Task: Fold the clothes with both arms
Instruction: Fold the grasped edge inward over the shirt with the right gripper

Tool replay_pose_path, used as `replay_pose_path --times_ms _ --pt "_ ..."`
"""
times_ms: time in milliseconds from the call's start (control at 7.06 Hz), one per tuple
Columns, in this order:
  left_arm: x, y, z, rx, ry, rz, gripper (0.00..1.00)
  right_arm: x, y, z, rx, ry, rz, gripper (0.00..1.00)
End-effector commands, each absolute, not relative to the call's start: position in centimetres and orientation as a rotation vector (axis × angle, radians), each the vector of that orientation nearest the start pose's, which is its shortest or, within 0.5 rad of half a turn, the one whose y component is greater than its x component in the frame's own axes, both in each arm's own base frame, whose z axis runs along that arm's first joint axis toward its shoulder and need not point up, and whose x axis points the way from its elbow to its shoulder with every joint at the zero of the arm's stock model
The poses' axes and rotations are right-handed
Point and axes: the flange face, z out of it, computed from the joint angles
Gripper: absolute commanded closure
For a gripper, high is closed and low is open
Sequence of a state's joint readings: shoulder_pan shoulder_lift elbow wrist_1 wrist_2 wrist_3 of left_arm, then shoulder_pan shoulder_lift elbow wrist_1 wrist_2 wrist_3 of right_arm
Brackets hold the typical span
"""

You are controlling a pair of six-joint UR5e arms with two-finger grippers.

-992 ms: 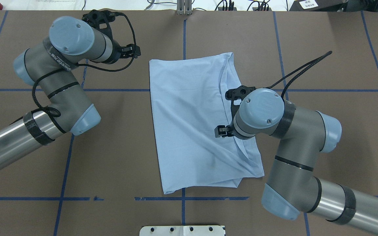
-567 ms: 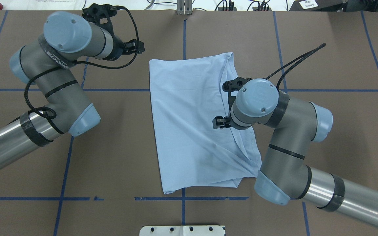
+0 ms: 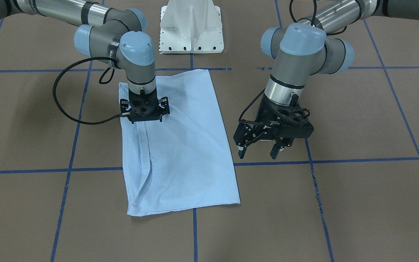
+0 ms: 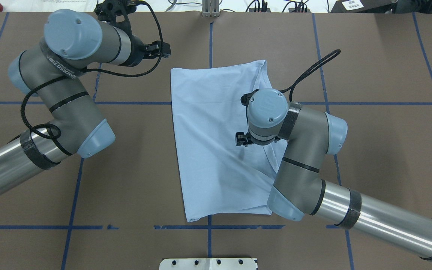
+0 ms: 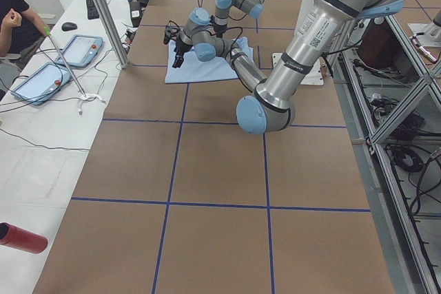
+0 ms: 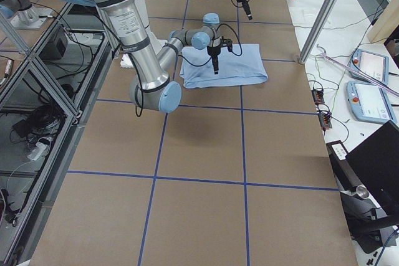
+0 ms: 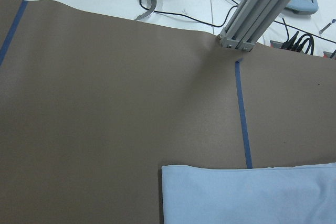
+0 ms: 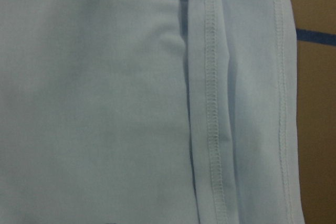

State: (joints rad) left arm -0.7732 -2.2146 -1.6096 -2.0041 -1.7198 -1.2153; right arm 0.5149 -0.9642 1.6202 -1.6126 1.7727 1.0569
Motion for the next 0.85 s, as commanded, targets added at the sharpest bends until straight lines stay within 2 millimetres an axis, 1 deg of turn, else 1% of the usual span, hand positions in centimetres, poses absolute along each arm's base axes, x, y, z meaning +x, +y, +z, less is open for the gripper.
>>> replay_pose_path --times_ms 0,283,425,709 --pt "41.3 -56.6 20.3 0.491 1.029 -0.286 0.00 -54.3 -43.3 31.4 0.070 -0.597 -0.089 0.03" --pt "41.3 -56.6 20.4 0.491 1.027 -0.285 0.00 -53.8 -43.0 30.9 0.041 -0.590 -0.096 0.03" --pt "41.3 -56.6 20.5 0.490 1.026 -0.285 0.00 -53.5 -43.3 30.9 0.030 -0.590 -0.092 0.06" --pt "41.3 -56.6 20.4 0.491 1.027 -0.285 0.00 -53.2 -43.1 32.1 0.008 -0.552 -0.099 0.07"
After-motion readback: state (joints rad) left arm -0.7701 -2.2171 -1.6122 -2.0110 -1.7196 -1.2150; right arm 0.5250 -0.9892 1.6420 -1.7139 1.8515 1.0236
